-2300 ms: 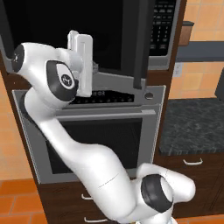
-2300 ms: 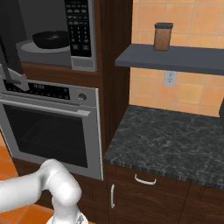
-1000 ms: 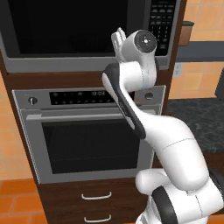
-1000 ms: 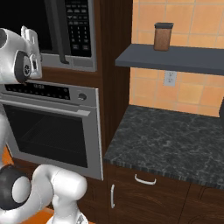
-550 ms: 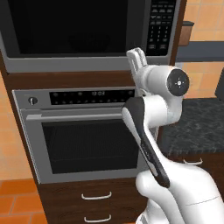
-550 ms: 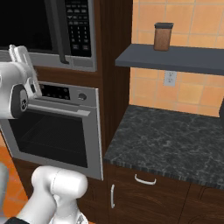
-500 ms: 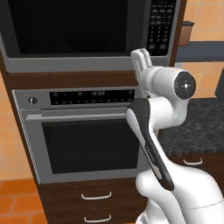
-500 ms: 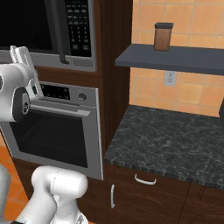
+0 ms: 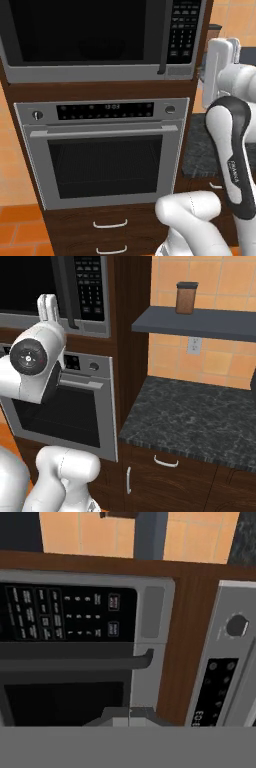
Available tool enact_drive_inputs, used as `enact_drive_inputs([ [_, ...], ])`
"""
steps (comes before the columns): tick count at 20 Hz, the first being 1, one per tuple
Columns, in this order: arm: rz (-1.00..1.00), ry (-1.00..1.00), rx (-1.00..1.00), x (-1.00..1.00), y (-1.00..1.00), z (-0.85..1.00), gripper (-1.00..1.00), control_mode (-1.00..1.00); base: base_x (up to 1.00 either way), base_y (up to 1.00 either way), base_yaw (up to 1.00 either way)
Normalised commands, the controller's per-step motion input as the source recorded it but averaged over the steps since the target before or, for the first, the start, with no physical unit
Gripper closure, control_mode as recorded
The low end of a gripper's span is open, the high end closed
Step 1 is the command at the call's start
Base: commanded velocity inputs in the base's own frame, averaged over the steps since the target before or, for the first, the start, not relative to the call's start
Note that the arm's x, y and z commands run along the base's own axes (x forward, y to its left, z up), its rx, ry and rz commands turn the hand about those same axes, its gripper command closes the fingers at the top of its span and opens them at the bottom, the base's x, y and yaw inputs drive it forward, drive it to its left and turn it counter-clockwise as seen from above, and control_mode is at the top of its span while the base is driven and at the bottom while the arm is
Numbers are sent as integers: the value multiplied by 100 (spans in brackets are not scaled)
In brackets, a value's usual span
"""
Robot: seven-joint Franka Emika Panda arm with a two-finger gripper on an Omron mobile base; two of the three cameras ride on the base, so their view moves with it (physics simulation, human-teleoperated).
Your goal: Open the microwave, place the bowl with waffle inside the microwave, then close the microwave door and turn it on.
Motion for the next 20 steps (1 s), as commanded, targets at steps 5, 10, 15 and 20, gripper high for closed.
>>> enact_drive_inputs([
  [5,7,5,13,-9,-51,37,100,-100,0,0,0],
  [10,2,0,2,12,1,-2,100,-100,0,0,0],
  [15,0,0,-3,41,32,-27,100,-100,0,0,0],
  [20,0,0,-3,50,28,-15,100,-100,0,0,0],
])
